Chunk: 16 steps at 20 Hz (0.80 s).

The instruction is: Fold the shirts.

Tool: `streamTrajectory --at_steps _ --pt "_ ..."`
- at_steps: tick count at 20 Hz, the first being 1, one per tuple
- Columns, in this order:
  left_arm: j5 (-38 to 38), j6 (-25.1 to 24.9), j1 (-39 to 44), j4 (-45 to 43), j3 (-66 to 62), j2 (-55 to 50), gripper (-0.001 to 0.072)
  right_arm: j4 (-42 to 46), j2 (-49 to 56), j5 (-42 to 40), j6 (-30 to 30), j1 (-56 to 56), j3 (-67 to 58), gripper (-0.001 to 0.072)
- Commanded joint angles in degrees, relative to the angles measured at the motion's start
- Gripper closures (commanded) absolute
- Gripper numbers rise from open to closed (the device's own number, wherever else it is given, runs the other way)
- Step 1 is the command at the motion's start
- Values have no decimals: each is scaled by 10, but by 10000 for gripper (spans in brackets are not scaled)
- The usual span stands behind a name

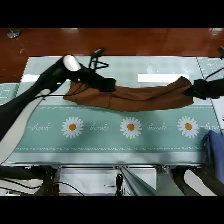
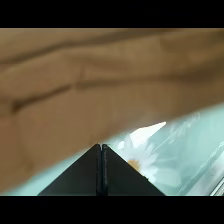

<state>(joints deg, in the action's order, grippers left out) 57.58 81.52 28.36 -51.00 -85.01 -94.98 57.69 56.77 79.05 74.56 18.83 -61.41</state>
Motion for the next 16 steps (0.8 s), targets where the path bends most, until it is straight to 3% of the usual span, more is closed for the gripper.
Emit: streamTrajectory --at_steps 1,3,5,10,13,16 --pt "0 78 82 -27 -105 -91 687 -25 -156 5 46 3 70 690" --pt "0 83 126 -11 -138 -131 687 -37 -199 9 66 3 70 690" --pt "0 79 168 67 -142 -161 686 -67 -222 14 63 3 70 690" --pt "18 36 234 171 -143 -195 686 -78 -228 30 61 3 70 690" --pt "65 36 185 172 -182 -185 686 -76 -228 33 62 3 70 690" --pt "95 37 78 166 -193 -140 686 -93 -214 33 63 3 69 690"
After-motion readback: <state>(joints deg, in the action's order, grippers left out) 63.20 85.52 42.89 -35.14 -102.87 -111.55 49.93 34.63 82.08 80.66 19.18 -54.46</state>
